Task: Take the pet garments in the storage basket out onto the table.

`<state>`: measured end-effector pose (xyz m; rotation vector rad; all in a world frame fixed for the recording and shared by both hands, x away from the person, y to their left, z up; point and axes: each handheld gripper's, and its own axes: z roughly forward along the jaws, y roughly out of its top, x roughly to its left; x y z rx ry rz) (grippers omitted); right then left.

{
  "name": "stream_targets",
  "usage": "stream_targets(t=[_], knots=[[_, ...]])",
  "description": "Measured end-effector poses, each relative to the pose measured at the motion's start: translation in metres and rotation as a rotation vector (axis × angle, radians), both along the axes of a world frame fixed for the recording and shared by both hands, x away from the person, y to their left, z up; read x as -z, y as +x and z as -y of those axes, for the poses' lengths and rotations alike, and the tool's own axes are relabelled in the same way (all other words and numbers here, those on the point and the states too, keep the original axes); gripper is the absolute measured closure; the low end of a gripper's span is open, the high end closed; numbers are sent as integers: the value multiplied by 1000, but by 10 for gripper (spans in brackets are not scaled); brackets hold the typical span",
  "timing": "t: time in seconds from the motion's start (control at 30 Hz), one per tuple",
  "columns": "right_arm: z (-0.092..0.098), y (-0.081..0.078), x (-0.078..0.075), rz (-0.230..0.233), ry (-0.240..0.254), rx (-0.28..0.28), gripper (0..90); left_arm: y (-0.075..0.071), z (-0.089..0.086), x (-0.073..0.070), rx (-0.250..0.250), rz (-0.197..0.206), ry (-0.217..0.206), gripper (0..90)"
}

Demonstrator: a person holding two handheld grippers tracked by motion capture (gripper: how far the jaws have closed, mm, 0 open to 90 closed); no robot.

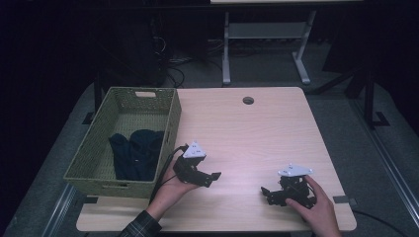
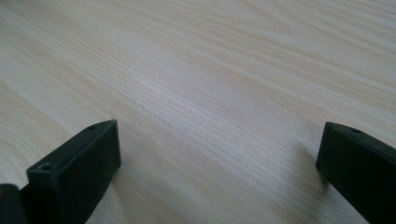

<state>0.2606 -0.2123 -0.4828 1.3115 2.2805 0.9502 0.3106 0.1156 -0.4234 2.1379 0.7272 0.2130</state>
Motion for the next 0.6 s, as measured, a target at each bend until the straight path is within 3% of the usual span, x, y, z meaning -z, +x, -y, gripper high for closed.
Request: stream_targets(t=[0.2, 0.6], knots=[[0, 0, 0, 0, 0, 0, 0, 1, -1, -5, 8, 3, 5, 139], [0, 0, 0, 0, 0, 0, 0, 4, -2, -19, -1, 11, -23, 139]])
